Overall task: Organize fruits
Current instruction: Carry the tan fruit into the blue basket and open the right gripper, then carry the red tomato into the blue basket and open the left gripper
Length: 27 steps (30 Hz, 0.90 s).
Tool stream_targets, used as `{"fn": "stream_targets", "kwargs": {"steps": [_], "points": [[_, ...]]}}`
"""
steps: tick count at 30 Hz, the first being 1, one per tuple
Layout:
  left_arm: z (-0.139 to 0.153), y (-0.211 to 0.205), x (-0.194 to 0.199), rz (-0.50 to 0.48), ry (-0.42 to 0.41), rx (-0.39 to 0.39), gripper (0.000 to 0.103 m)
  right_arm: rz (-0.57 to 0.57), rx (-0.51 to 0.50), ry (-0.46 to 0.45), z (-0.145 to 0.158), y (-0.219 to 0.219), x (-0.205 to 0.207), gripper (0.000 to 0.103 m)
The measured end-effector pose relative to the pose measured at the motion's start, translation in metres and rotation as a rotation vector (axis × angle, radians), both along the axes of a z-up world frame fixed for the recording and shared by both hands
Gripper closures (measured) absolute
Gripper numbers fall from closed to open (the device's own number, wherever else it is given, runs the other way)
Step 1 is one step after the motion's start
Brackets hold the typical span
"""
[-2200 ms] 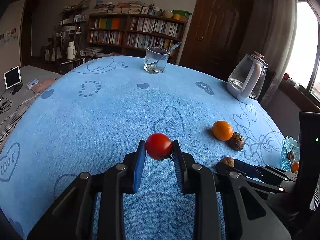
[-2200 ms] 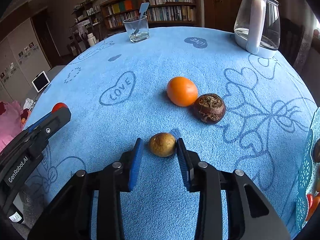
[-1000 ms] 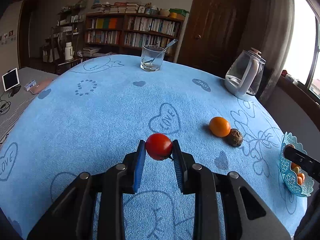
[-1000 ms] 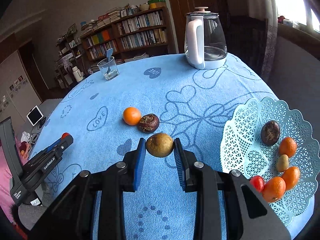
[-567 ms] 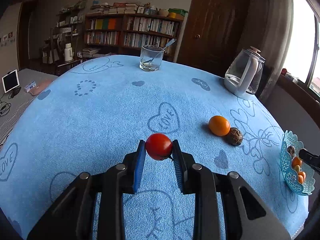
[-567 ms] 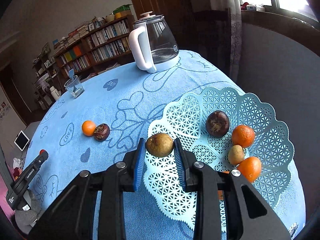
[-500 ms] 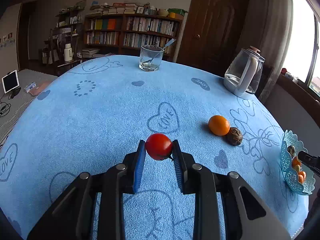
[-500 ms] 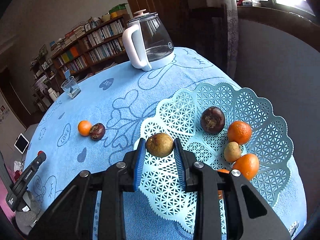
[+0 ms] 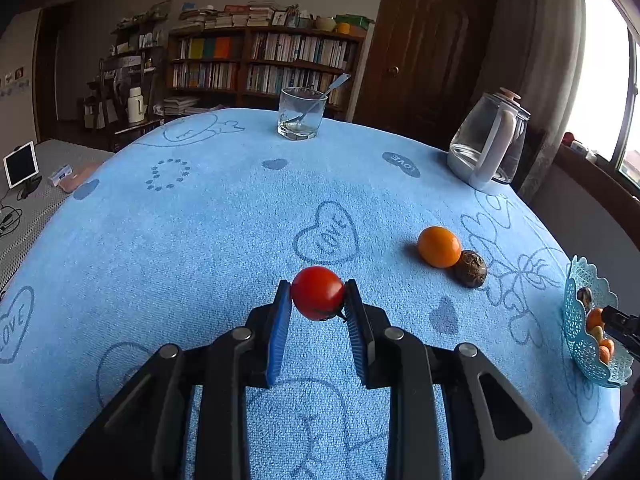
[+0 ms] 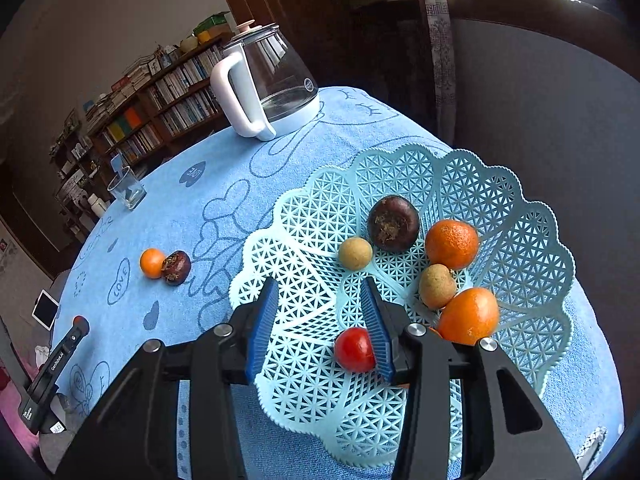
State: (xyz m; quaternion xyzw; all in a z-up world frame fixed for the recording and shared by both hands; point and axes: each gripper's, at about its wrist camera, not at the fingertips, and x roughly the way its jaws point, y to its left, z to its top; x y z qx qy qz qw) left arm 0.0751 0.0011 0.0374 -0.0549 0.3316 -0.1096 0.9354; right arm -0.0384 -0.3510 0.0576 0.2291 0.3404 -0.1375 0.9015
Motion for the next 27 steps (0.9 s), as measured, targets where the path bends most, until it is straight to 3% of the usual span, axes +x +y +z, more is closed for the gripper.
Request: {"fn": "stream_targets", "kwargs": {"steps": [15, 27], "points": [[0.003, -0.015, -0.007, -0.101, 0.058, -0.079, 0.076, -0.095, 0.034, -0.084, 0.009, -0.029, -0.046, 0.056], [0.02, -0.085, -0.041, -0.273, 0.042, -0.046, 0.076, -0.122, 0.034, -0.159, 0.019, -0.046, -0.07, 0.053]]}}
